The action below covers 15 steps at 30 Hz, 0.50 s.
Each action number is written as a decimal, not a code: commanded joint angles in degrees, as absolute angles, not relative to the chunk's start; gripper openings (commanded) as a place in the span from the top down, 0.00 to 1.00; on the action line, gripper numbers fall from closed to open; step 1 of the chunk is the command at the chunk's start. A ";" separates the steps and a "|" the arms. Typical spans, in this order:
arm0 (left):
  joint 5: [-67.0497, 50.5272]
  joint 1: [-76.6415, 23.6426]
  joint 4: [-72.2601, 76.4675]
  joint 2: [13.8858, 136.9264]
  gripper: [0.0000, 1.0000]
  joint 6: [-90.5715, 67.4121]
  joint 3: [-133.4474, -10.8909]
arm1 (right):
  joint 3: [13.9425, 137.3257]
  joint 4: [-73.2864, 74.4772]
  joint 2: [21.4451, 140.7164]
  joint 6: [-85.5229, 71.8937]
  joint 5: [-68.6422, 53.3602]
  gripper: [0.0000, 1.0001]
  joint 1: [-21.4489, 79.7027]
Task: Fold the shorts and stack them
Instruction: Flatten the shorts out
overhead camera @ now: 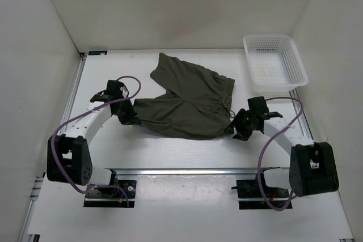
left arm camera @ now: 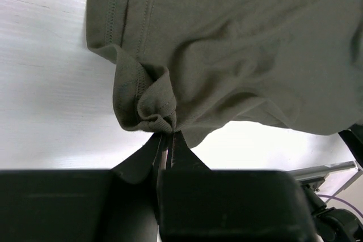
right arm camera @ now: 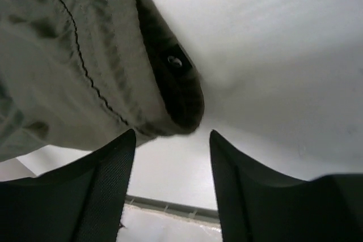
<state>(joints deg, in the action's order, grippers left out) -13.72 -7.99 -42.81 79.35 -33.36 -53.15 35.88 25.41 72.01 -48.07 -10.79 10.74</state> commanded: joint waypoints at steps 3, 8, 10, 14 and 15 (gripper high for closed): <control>-12.13 -8.09 -41.75 80.24 0.90 -33.49 -55.89 | 39.36 16.52 77.77 -46.94 -8.62 0.68 12.48; -14.06 -8.09 -42.36 82.27 0.90 -32.96 -64.05 | 55.61 23.10 81.38 -39.91 -1.51 1.00 11.87; -14.06 -8.09 -44.55 84.28 0.90 -32.96 -69.68 | 63.32 26.97 81.39 -36.93 -0.18 1.00 11.34; -15.20 -8.09 -47.02 85.61 0.90 -32.96 -75.76 | 71.52 33.83 80.69 -34.46 0.88 1.00 10.81; -15.21 -8.09 -47.63 85.61 0.90 -32.96 -75.76 | 71.54 34.88 80.68 -34.45 0.10 1.00 10.81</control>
